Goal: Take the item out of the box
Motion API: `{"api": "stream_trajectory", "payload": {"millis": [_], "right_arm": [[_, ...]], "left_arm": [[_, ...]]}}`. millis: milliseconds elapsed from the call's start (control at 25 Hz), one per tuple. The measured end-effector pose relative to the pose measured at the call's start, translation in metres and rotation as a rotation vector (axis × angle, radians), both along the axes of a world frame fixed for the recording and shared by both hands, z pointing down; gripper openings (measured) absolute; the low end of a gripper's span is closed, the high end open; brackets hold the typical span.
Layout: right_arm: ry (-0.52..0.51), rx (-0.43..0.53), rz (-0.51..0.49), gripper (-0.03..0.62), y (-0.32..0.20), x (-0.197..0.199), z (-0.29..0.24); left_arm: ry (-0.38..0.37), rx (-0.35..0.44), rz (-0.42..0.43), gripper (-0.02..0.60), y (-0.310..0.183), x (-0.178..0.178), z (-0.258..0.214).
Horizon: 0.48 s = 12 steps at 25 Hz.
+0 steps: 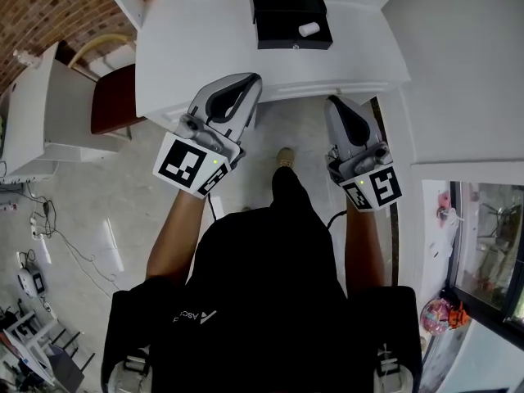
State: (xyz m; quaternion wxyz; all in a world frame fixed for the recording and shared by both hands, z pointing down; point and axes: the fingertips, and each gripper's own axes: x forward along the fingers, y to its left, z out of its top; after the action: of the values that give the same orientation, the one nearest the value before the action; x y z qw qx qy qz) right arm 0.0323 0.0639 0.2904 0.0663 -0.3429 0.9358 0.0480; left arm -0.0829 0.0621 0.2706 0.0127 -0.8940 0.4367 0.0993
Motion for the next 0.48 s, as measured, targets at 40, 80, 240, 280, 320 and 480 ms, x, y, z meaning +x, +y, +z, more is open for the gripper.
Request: {"api": "stream_trajectory", "payload": {"millis": [40,80,240,280,320,480], "right_arm": [[0.001,0.001,-0.005,0.002,-0.013,0.003,0.001],[0.004,0.003,-0.01,0.002,-0.027,0.006,0.001],[0.039,0.024,-0.04,0.002,-0.084,0.019,0.003],[0.052,0.031,-0.048,0.002,-0.099,0.023,0.003],[0.065,0.037,-0.056,0.002,-0.115,0.027,0.004],[0.126,0.05,-0.101,0.002,-0.178,0.042,0.013]], "left_arm": [[-0.003,-0.003,-0.005,0.0,-0.012,0.002,0.001],[-0.005,-0.007,-0.01,0.0,-0.025,0.005,0.002],[-0.018,-0.017,-0.017,0.0,-0.078,0.02,0.005],[-0.019,-0.019,-0.02,0.0,-0.093,0.025,0.005],[-0.02,-0.021,-0.025,0.0,-0.108,0.03,0.006],[-0.031,-0.041,-0.063,0.0,-0.168,0.042,0.011]]}}
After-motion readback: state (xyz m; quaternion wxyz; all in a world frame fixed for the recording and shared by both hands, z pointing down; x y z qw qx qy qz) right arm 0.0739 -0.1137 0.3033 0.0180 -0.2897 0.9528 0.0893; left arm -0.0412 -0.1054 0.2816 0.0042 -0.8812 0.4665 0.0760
